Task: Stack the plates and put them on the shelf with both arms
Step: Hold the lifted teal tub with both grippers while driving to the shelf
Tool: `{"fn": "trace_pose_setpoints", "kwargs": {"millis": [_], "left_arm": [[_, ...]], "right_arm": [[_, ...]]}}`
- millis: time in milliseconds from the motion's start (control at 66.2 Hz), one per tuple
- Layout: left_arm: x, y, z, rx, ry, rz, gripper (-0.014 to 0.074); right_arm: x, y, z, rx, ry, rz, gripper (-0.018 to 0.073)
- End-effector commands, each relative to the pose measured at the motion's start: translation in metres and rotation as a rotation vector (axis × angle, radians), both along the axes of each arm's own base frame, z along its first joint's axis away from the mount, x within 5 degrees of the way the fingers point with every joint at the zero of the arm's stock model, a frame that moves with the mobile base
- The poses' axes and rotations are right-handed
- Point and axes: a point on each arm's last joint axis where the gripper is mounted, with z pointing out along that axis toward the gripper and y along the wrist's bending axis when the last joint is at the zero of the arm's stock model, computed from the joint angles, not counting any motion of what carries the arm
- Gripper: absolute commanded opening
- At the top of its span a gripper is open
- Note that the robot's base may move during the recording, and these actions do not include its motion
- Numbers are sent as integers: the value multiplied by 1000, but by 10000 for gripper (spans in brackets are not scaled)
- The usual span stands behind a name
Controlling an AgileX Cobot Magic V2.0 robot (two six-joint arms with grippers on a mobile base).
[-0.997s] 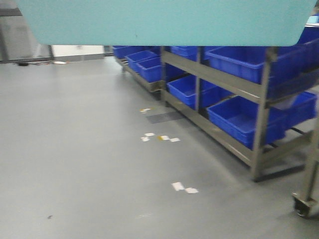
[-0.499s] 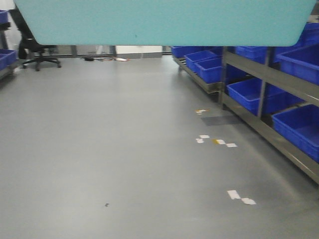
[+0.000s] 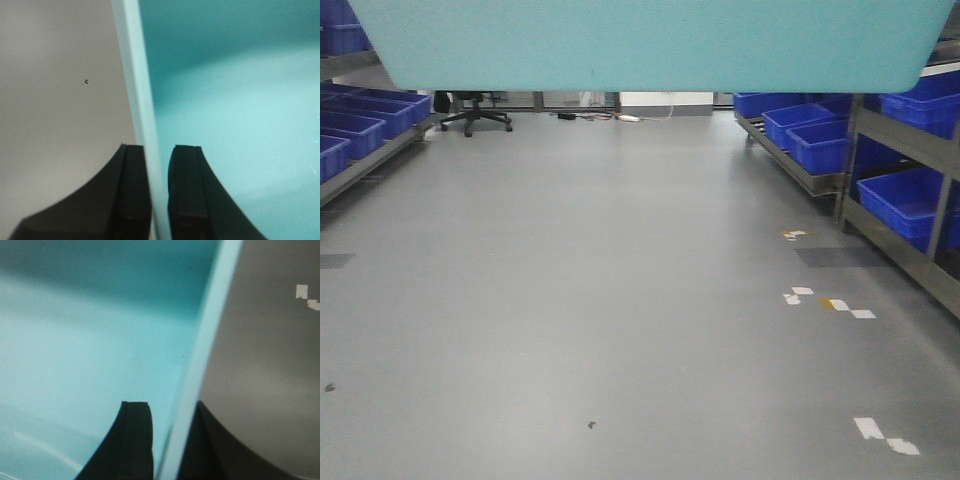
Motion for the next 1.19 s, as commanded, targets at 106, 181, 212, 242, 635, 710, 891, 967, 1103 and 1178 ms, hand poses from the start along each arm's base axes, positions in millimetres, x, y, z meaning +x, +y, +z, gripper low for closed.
{"fn": "trace_pose_setpoints", "kwargs": {"millis": [106, 181, 212, 242, 635, 710, 891, 967, 1103, 1178], "left_arm": [[-19, -13, 33, -183, -90, -58, 87], [-19, -13, 33, -183, -90, -58, 87], [-19, -13, 33, -183, -90, -58, 87], [-19, -13, 33, -183, -90, -58, 87], [-19, -13, 33, -183, -90, -58, 87], [-19, -13, 33, -183, -90, -58, 87], [-19, -13, 33, -183, -90, -58, 87], [-19, -13, 33, -183, -90, -58, 87], [-19, -13, 33, -183, -90, -58, 87], [-19, -13, 33, -183, -90, -58, 87]], "right_arm": [[-13, 14, 36, 173, -159, 65, 55], [-13, 14, 36, 173, -159, 65, 55], [-13, 14, 36, 173, -159, 65, 55], [-13, 14, 36, 173, -159, 65, 55], [-13, 14, 36, 173, -158, 65, 55], [-13, 14, 36, 173, -158, 65, 55], [-13, 14, 36, 173, -158, 65, 55], [-13, 14, 36, 173, -158, 65, 55], [-13, 14, 36, 173, -158, 65, 55], [-13, 14, 36, 173, -158, 65, 55]]}}
